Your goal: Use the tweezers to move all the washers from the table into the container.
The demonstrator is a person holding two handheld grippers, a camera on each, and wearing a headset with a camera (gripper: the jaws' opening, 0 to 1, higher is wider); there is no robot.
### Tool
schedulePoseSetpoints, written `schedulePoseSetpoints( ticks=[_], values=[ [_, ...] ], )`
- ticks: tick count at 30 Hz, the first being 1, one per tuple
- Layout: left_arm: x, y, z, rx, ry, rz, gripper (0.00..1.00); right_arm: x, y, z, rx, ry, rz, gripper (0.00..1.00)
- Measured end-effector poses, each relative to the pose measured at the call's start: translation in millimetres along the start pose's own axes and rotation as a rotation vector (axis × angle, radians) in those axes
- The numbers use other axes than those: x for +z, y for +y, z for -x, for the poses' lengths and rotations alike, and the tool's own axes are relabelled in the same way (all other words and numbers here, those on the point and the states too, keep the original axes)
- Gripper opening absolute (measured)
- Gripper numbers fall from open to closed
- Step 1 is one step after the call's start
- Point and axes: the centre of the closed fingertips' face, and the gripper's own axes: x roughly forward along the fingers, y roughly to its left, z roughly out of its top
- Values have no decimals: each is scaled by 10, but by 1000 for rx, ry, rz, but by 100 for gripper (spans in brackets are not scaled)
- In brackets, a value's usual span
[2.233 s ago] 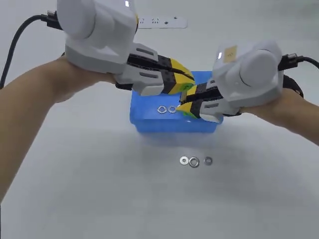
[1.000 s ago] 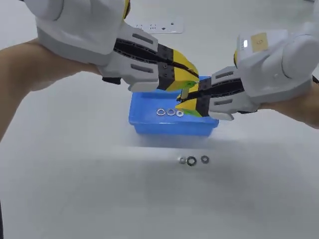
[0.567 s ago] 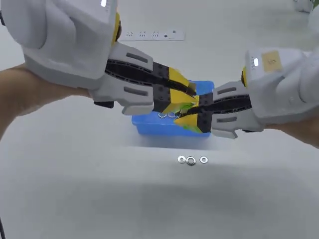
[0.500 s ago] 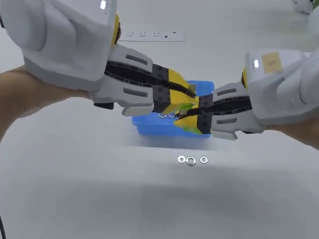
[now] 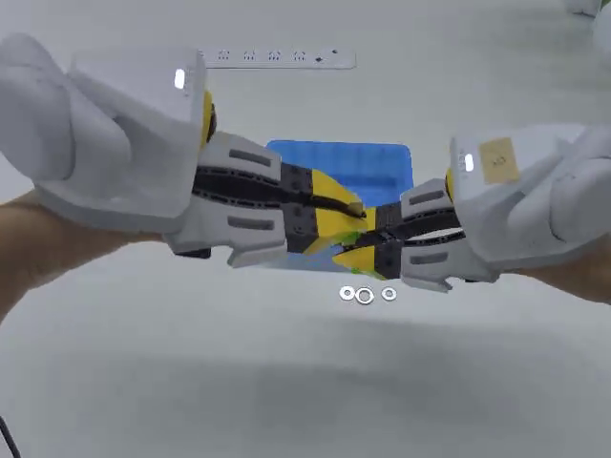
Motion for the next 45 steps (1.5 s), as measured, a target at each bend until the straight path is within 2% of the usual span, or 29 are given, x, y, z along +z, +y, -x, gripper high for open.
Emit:
schedulePoseSetpoints(
  ticks=[2, 5, 9, 13, 20, 24, 36, 39, 45],
  values=[
    [-41, -35, -26, 2, 4, 8, 6, -55, 51, -15, 8, 15, -1, 8],
    [-177, -105, -57, 24, 1, 52, 6, -199, 142, -48, 13, 63, -2, 8],
    [-256, -165, -74, 21, 5, 81, 6, -280, 235, -81, 22, 76, -22, 8],
    [-310, -173, -75, 26, 14, 91, 6, -328, 232, -101, 12, 84, -34, 8],
    [-359, -105, -88, 46, 17, 100, 7, -382, 142, -117, -6, 100, -36, 8],
    [-372, -77, -85, 48, 29, 94, 7, -386, 105, -135, -16, 90, -55, 8],
    [-436, -46, -81, 53, 52, 93, 7, -409, 72, -198, -25, 90, -87, 10],
    [-428, -39, -75, 46, 47, 100, 7, -393, 65, -203, -23, 81, -112, 11],
    [-458, -13, -93, 40, 46, 109, 7, -425, 54, -216, -22, 88, -118, 11]
  ],
)
